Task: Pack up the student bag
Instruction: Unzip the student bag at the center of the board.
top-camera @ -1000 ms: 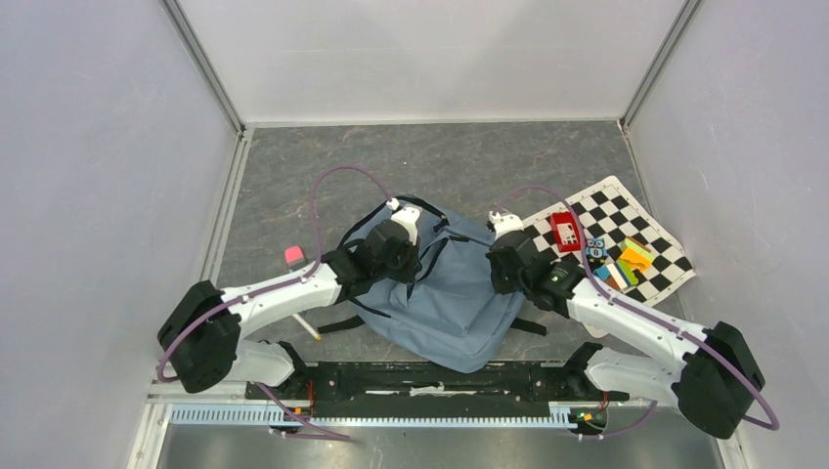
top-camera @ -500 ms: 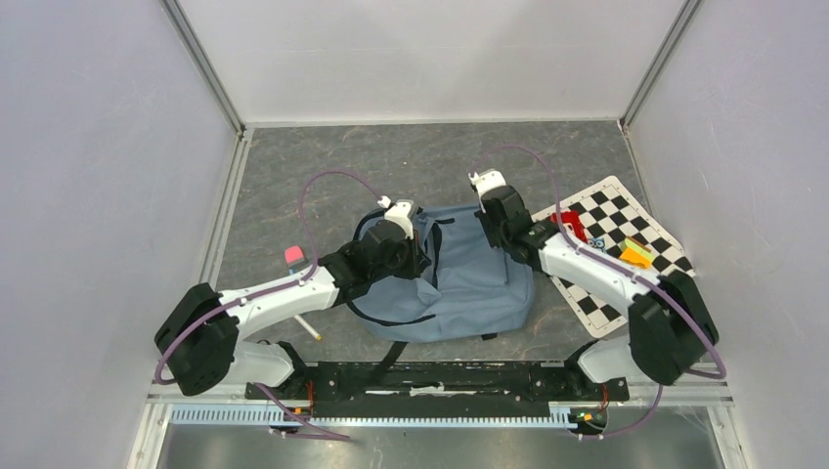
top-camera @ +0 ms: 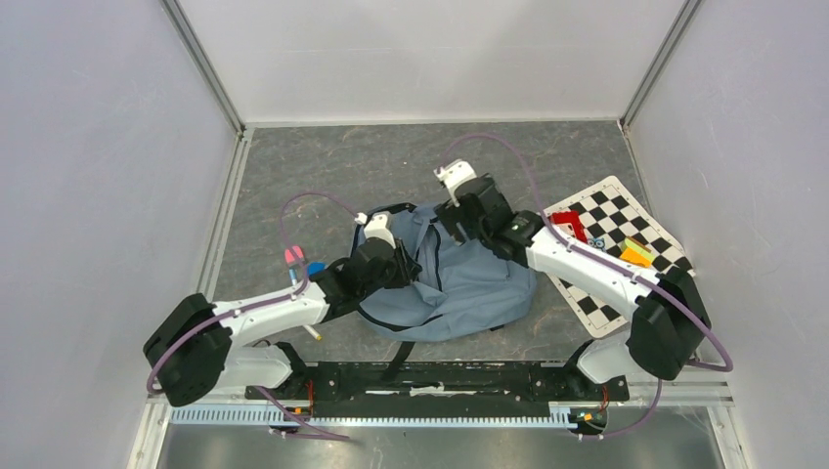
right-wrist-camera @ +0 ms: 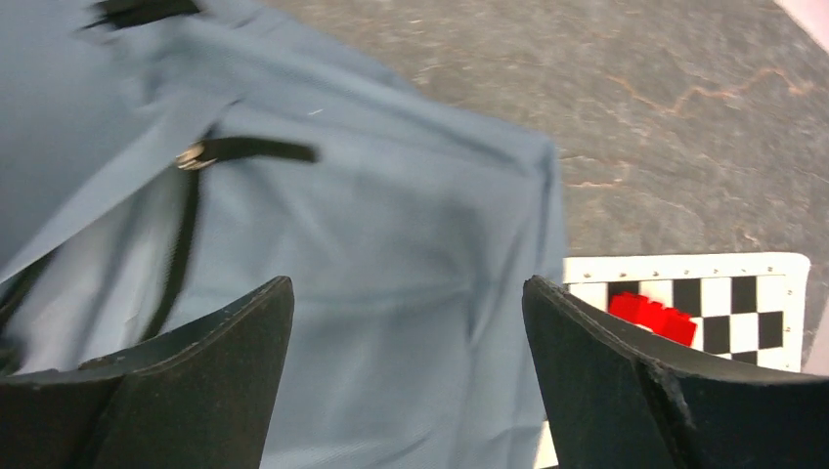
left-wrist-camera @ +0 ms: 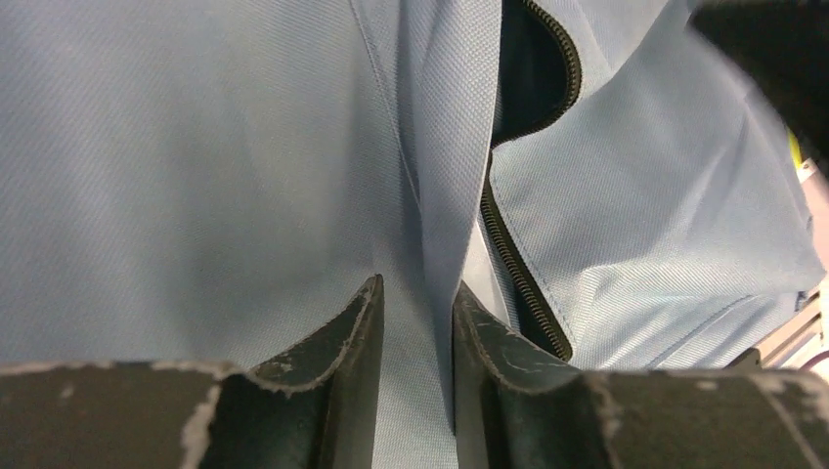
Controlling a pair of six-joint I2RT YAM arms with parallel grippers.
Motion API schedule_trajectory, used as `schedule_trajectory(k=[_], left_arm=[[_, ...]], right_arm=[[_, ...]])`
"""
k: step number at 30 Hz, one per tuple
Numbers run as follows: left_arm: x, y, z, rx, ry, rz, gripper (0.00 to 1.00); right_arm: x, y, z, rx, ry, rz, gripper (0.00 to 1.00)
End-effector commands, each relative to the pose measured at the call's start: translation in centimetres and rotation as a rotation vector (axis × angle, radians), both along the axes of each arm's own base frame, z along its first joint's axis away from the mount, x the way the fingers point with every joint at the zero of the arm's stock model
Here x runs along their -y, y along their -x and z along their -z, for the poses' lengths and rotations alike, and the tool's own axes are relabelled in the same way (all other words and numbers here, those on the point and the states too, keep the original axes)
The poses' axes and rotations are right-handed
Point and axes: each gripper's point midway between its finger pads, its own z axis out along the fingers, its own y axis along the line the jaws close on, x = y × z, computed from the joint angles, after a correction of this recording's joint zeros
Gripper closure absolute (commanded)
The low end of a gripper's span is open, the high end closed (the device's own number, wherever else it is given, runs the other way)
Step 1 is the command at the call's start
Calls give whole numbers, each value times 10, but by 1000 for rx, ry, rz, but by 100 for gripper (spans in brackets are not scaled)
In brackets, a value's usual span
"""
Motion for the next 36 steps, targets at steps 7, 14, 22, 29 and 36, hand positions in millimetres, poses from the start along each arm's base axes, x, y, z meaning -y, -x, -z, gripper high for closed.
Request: schedule_trajectory(k=[7, 14, 22, 29, 36], left_arm=[[-11, 0, -5, 54, 96, -73, 73], [1, 2, -3, 54, 128, -20, 85], [7, 4, 0, 45, 165, -5, 94], [5, 3, 4, 44, 174, -24, 98], [4, 1, 8, 37, 168, -39, 98]], right_arm=[[-52, 78, 12, -84, -3, -76, 2], [-67, 103, 34, -122, 58, -110, 2], [-47, 106, 64, -121, 238, -39, 2], [-17, 97, 52, -53, 382, 60, 2], [7, 87, -4, 78, 445, 158, 2]])
